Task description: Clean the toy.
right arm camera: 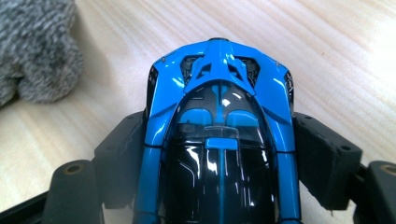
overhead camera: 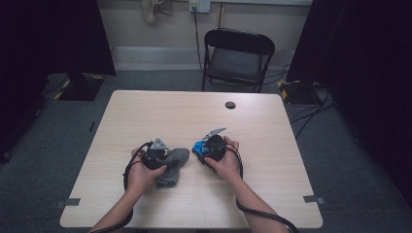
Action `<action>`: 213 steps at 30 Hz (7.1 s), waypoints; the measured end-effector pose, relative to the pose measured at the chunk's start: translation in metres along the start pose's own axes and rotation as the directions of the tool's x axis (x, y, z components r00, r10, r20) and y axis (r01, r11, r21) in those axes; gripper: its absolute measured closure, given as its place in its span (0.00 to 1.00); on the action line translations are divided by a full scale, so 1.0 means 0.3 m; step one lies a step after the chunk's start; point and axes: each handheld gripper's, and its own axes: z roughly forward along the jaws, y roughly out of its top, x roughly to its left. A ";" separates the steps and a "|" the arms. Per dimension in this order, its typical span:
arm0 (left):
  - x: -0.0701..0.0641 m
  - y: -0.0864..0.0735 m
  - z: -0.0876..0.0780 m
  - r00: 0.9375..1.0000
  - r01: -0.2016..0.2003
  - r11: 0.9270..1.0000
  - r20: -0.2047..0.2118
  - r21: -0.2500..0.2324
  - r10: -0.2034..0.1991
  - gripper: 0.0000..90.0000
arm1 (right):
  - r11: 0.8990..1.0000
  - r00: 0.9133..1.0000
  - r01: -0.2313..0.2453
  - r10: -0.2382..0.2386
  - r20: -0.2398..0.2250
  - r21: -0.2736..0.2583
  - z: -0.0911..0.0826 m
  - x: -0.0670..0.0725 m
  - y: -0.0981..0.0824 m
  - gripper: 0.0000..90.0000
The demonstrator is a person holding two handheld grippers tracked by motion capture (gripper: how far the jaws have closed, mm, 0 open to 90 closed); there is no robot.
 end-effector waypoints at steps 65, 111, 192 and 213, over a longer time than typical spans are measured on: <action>-0.023 0.013 0.004 1.000 -0.007 1.000 0.009 -0.006 0.007 0.73 | 0.999 0.999 0.031 -0.031 -0.014 -0.026 -0.104 -0.014 -0.111 0.30; -0.029 0.164 0.121 0.993 -0.019 1.000 0.116 0.011 0.017 0.77 | 0.987 0.981 0.149 -0.156 -0.116 -0.065 -0.239 0.064 -0.152 0.30; 0.050 0.184 0.063 0.995 0.038 0.998 0.096 0.053 -0.042 0.76 | 0.990 0.986 0.107 -0.118 -0.120 -0.092 -0.215 0.045 -0.151 0.31; 0.000 0.194 0.125 0.987 0.018 0.996 0.156 0.087 -0.032 0.76 | 0.988 0.982 0.130 -0.139 -0.124 -0.084 -0.205 0.065 -0.152 0.31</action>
